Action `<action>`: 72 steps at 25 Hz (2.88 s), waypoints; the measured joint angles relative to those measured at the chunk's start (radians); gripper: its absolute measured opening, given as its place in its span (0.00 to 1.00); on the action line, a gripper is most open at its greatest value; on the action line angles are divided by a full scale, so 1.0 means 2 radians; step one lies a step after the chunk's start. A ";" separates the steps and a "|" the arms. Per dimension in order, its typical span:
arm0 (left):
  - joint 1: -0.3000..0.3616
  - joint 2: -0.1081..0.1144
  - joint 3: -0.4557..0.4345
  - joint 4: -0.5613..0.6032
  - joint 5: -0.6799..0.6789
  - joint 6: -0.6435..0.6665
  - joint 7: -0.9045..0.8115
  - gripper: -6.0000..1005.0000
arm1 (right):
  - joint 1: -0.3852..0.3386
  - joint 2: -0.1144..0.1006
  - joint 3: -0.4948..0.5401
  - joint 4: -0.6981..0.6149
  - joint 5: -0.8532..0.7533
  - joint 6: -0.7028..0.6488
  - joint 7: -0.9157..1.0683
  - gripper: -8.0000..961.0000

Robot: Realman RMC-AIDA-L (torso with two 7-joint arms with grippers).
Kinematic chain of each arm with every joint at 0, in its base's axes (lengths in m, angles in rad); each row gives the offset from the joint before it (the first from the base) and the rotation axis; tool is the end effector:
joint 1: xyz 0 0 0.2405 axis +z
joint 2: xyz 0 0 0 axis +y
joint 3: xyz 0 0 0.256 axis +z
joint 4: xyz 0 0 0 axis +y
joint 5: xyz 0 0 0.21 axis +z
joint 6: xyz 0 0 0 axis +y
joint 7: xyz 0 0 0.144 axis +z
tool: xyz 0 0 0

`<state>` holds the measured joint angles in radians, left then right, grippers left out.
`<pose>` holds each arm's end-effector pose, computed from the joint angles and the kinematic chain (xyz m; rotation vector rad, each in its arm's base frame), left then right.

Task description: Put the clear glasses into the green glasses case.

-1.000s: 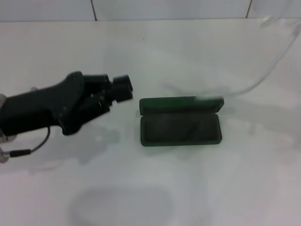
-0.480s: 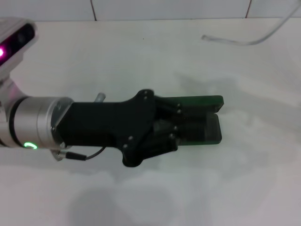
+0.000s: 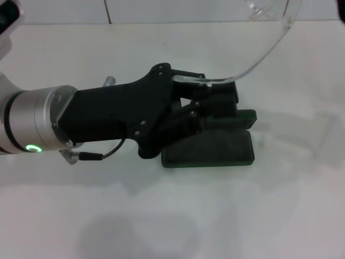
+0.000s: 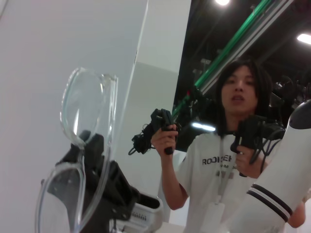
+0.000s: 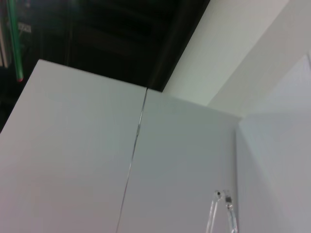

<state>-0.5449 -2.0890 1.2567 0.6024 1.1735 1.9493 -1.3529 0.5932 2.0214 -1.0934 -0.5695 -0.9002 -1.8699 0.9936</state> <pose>-0.1473 0.2801 -0.0024 2.4674 0.1885 1.5174 0.1460 0.3321 0.0686 -2.2191 -0.2510 1.7518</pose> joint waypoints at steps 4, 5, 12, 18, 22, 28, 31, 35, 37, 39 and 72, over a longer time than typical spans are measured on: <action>0.002 0.000 0.000 -0.010 -0.011 0.000 0.003 0.12 | 0.001 0.001 -0.018 0.002 0.000 0.008 -0.008 0.05; 0.002 0.000 0.000 -0.014 -0.015 0.000 0.004 0.12 | 0.001 0.001 -0.020 0.003 0.000 0.008 -0.008 0.05; 0.003 -0.001 0.002 -0.019 -0.027 0.001 0.005 0.11 | 0.004 0.000 -0.025 0.018 0.000 0.011 -0.008 0.05; 0.006 -0.001 0.004 -0.026 -0.042 0.003 0.003 0.11 | 0.004 -0.001 -0.035 0.022 -0.003 0.013 -0.013 0.05; 0.008 -0.001 0.005 -0.028 -0.037 0.003 0.002 0.12 | 0.000 -0.001 -0.032 0.022 -0.001 0.007 -0.018 0.05; 0.007 0.000 0.008 -0.055 -0.023 0.003 0.007 0.12 | -0.007 -0.002 -0.023 0.021 0.008 -0.007 -0.021 0.05; 0.008 -0.001 0.016 -0.058 -0.018 0.003 0.015 0.12 | -0.010 -0.002 -0.014 0.021 0.013 -0.012 -0.022 0.05; 0.007 -0.002 0.028 -0.058 -0.025 0.007 0.020 0.12 | -0.011 -0.003 -0.010 0.023 0.015 -0.011 -0.025 0.05; 0.005 -0.002 0.043 -0.055 -0.036 0.008 0.023 0.12 | -0.011 -0.003 -0.010 0.025 0.015 -0.008 -0.030 0.05; 0.001 -0.002 0.060 -0.052 -0.050 0.008 0.029 0.12 | -0.010 -0.001 -0.015 0.026 0.011 -0.001 -0.035 0.05; -0.007 -0.001 0.064 -0.090 -0.155 -0.023 0.088 0.06 | 0.035 0.002 -0.134 0.058 0.001 0.053 -0.060 0.05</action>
<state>-0.5594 -2.0910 1.3851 0.4220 0.8629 1.9024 -1.1768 0.6628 2.0248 -1.3610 -0.4540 -0.8988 -1.7634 0.8736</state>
